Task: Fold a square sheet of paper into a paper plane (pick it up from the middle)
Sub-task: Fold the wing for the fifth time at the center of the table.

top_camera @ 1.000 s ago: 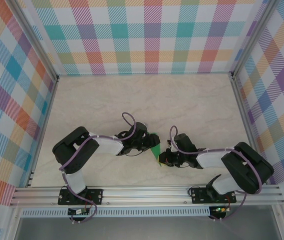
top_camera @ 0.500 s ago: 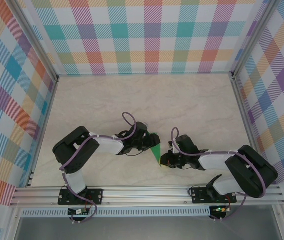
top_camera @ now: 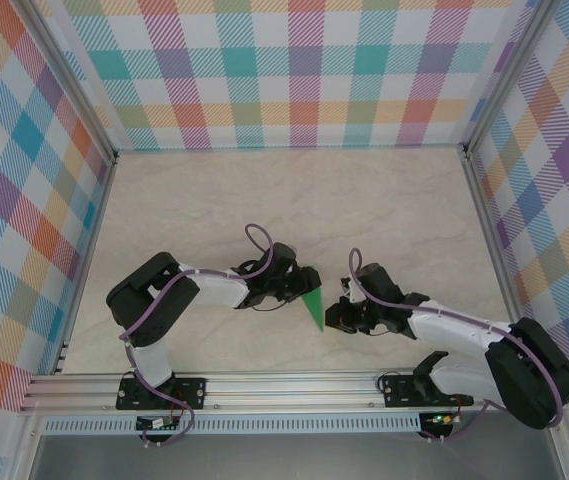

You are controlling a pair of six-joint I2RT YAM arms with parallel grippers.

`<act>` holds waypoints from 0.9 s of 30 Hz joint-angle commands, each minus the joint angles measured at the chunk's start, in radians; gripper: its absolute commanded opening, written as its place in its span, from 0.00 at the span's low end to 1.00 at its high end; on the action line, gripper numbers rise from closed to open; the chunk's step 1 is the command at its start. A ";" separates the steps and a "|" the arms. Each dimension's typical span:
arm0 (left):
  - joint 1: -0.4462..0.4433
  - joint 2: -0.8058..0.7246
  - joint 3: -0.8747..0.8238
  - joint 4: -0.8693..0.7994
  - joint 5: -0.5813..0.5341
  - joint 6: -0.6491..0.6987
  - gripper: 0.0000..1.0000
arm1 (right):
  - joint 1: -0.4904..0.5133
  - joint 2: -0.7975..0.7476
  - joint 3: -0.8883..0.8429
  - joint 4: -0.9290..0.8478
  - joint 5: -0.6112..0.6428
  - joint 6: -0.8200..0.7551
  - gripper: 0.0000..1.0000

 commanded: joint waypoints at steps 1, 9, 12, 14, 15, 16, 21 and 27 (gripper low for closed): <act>-0.018 0.109 -0.011 -0.053 0.023 -0.009 0.48 | 0.009 0.077 0.054 0.066 -0.034 0.043 0.06; -0.016 0.108 -0.004 -0.073 0.023 -0.007 0.48 | 0.030 0.264 0.045 0.130 0.028 0.074 0.04; -0.017 0.111 0.001 -0.084 0.021 -0.004 0.48 | 0.031 0.305 0.008 0.138 0.008 0.074 0.03; -0.016 0.111 0.001 -0.089 0.020 -0.002 0.48 | 0.033 0.300 -0.020 0.133 0.004 0.069 0.03; -0.016 0.111 0.002 -0.092 0.018 -0.003 0.48 | 0.032 0.290 -0.031 0.119 0.004 0.063 0.03; -0.016 0.112 0.004 -0.096 0.017 -0.003 0.48 | 0.032 0.282 -0.036 0.101 0.001 0.052 0.03; -0.015 0.116 0.013 -0.115 0.012 -0.001 0.48 | 0.032 0.236 -0.052 0.029 -0.054 -0.007 0.04; -0.016 0.118 0.013 -0.122 0.010 -0.003 0.48 | 0.032 0.176 -0.086 -0.037 -0.077 -0.035 0.05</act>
